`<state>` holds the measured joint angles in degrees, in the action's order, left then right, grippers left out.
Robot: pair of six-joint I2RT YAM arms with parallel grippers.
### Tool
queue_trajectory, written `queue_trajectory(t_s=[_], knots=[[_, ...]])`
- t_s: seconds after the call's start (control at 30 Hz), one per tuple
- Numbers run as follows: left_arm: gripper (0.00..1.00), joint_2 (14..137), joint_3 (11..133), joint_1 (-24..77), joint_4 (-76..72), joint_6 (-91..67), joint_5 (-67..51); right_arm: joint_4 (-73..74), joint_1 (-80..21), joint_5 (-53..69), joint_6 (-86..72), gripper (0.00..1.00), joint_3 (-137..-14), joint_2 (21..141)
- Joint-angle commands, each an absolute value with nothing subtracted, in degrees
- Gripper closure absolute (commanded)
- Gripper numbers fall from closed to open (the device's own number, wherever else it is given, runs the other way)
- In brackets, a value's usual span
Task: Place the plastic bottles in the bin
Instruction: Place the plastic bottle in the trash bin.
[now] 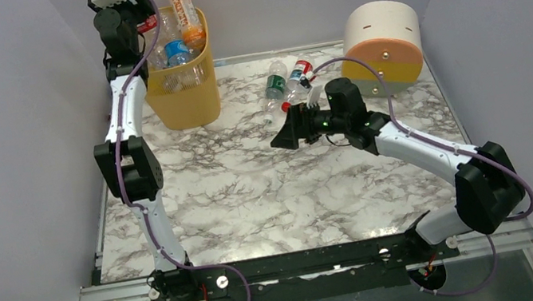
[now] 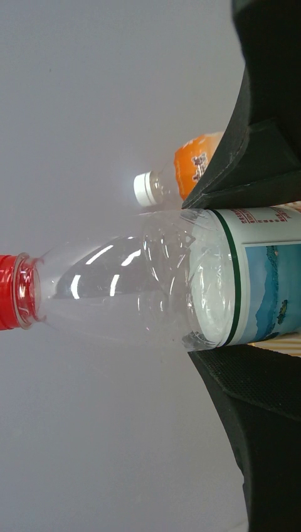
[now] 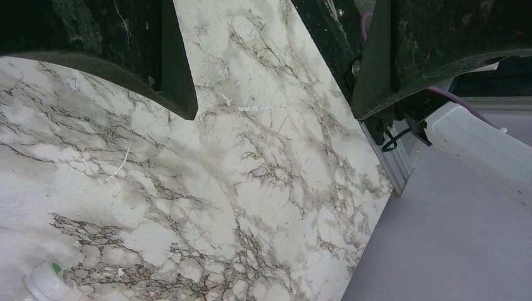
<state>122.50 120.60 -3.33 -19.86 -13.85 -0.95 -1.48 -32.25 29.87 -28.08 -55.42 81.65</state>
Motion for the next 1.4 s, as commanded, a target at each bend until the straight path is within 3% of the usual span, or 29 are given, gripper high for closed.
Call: queue_trajectory(t_s=[0.0,0.8,1.1,1.37], knots=[[0.28,124.3,126.1,-5.4,-27.6,-15.5,1.9,-4.3,-32.5,32.1,-28.3,0.04,-55.5,83.9],[0.23,131.9,123.9,-8.6,-38.3,-23.0,-9.6,-5.7,-32.5,36.0,-28.0,0.04,-56.3,89.3],[0.08,127.8,120.2,-8.6,-38.3,-22.1,-12.2,-6.8,-32.5,37.1,-28.5,0.04,-55.7,89.4],[0.08,119.9,111.5,-8.8,-38.4,-21.2,-14.6,-7.5,-32.5,37.6,-29.3,0.04,-54.6,87.3]])
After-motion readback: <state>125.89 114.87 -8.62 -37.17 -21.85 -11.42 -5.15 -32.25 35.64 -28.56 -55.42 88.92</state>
